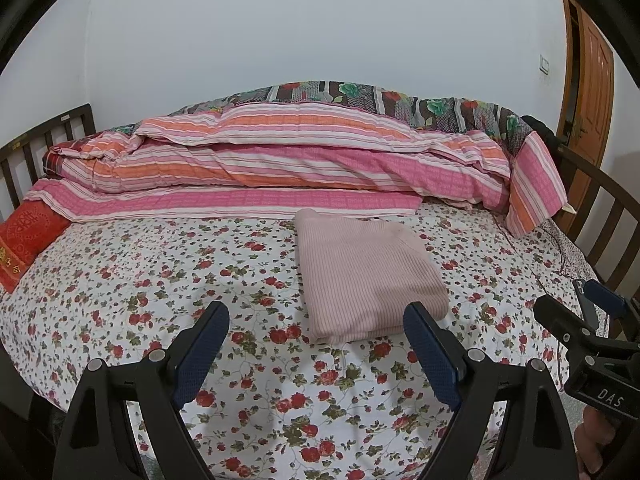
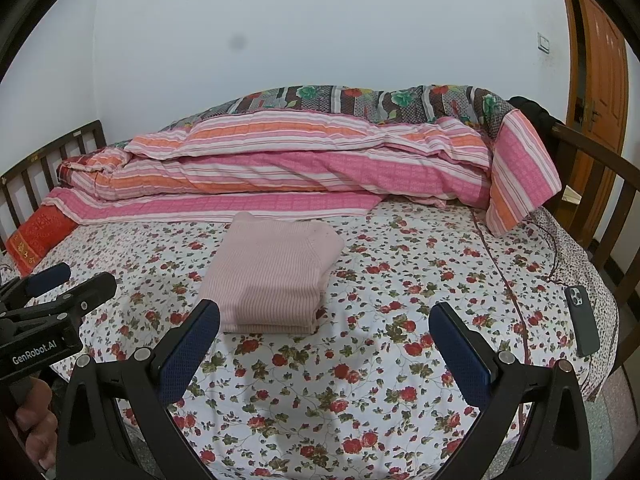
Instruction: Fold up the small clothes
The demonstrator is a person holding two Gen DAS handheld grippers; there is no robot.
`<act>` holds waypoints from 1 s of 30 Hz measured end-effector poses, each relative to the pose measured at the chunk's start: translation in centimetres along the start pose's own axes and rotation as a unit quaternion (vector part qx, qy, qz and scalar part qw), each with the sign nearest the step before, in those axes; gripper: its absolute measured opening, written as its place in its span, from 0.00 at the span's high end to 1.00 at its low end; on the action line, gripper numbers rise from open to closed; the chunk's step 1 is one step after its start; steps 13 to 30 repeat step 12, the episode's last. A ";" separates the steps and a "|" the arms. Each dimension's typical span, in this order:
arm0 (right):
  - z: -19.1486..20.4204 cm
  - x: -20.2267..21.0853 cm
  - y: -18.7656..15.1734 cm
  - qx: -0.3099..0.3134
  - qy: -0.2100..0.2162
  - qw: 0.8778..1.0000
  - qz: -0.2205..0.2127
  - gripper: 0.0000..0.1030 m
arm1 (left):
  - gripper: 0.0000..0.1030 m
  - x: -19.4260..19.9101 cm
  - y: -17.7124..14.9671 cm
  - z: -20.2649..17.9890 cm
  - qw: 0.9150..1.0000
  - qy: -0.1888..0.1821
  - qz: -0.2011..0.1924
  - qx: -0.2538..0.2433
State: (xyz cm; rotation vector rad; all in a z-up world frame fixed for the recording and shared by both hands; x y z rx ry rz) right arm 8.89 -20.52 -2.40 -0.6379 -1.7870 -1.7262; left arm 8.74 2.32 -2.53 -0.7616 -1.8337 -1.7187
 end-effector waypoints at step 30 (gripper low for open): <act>0.0 0.1 0.0 0.000 -0.001 1.000 0.000 0.01 | 0.14 0.3 0.0 0.1 1.000 0.002 -0.002 0.001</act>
Point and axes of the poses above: each gripper's, at about its wrist camera, not at the fingertips, and x roughly against the way its jaws point, z to its left, y to its top, the point moved 7 cm from there along -x, roughly the way its jaws point, and after that the axes turned 6 degrees about z, right-handed, at the moved point
